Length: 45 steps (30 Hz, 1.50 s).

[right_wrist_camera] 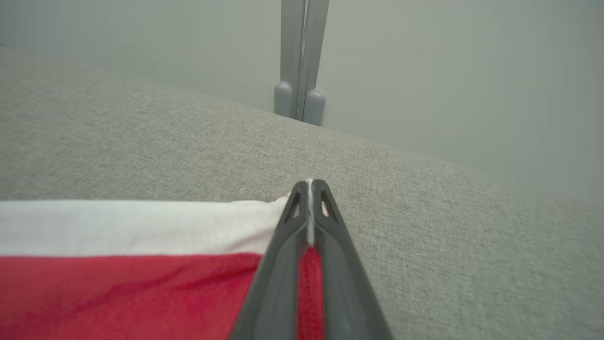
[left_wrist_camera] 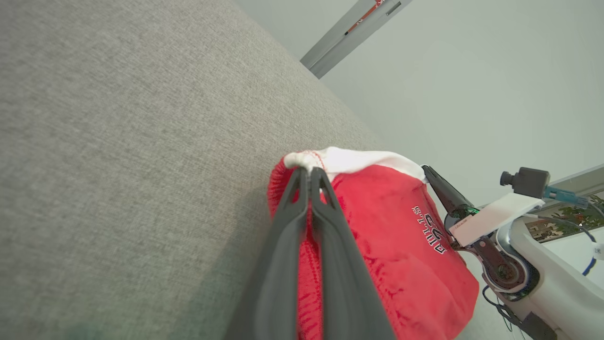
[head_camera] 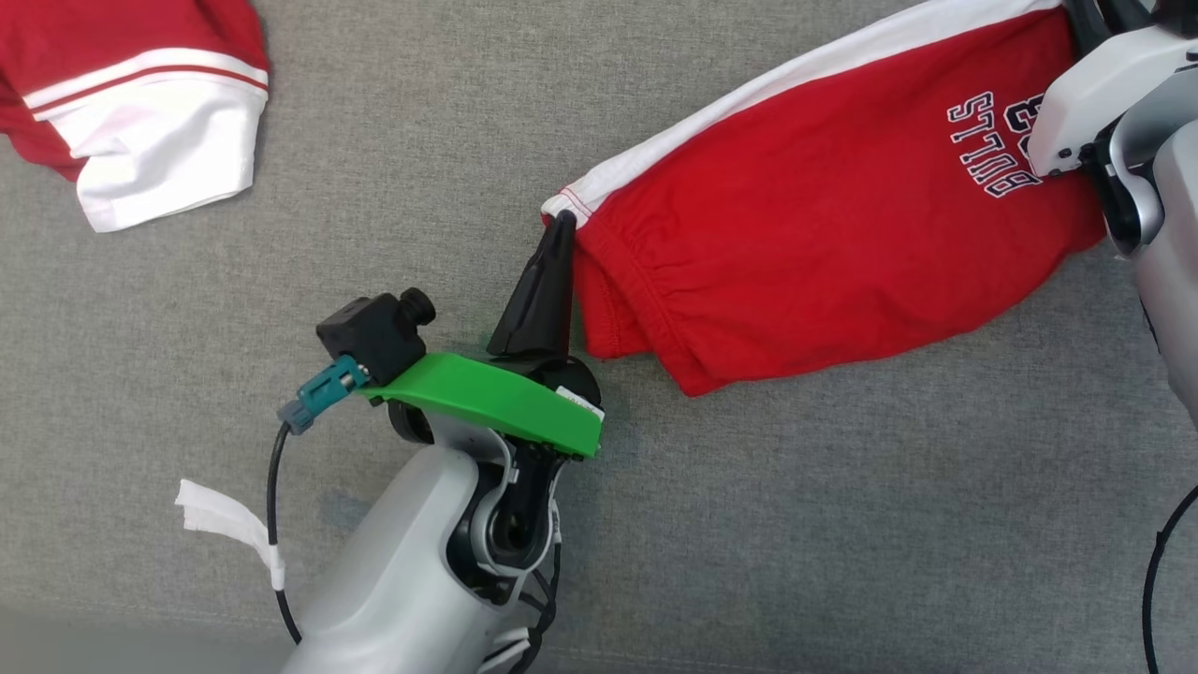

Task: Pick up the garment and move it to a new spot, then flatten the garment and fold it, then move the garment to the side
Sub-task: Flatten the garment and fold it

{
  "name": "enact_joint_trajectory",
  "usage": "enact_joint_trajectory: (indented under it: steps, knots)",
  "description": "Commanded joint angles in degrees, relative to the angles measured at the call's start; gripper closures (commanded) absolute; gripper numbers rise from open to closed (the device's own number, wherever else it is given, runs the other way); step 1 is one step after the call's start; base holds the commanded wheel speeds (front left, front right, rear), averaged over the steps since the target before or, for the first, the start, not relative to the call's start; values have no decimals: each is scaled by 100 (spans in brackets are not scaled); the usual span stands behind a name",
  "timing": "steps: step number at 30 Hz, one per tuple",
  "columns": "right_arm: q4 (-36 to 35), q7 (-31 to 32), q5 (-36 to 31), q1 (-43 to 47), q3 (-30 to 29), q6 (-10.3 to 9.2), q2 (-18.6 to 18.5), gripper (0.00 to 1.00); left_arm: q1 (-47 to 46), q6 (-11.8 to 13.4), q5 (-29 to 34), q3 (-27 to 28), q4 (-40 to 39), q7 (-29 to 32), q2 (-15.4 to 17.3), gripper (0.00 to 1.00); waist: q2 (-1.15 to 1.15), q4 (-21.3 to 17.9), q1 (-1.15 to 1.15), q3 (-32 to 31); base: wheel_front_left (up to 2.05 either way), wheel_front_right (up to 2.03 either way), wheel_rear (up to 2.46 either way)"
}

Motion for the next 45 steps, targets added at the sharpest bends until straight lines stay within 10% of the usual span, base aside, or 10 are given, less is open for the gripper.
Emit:
enact_joint_trajectory:
  steps: [1, 3, 4, 16, 36, 38, 41, 45]
  knots:
    - [103, -65, 55, -103, 38, -10, -24, 100, -95, 56, 108, -28, -9, -17, 17, 6, 0, -8, 0, -15, 0, 0, 0]
    - [249, -123, 102, -169, 110, -10, -16, 44, -59, 113, 288, -74, -29, -11, 17, 0, 0, -21, 0, -39, 0, 0, 0]
    - [317, -162, 137, -197, 143, -10, -11, 0, -18, 138, 370, -80, -48, -11, 17, 0, 0, -28, 0, -54, 0, 0, 0]
    - [784, -167, 645, -40, 643, -10, -172, 0, 791, 472, 1569, 47, -736, -10, 756, 0, 0, -69, 0, -547, 0, 0, 0]
    - [18, 2681, 2866, 833, 2185, -9, -939, 0, 1059, 631, 2081, 542, -1082, -12, 839, 0, 0, 49, 0, -878, 0, 0, 0]
    - [31, 2732, 3018, 890, 2216, -8, -916, 53, 1074, 633, 2113, 603, -1067, -12, 848, 0, 0, 55, 0, -879, 0, 0, 0]
    - [66, 2759, 3187, 951, 2267, -5, -848, 100, 1129, 632, 2152, 680, -1050, -12, 850, 0, 0, 37, 0, -891, 0, 0, 0]
    - [120, 2298, 3308, 912, 2217, -12, -785, 100, 1047, 601, 2384, 737, -1030, -11, 883, 0, 0, -69, 0, -937, 0, 0, 0]
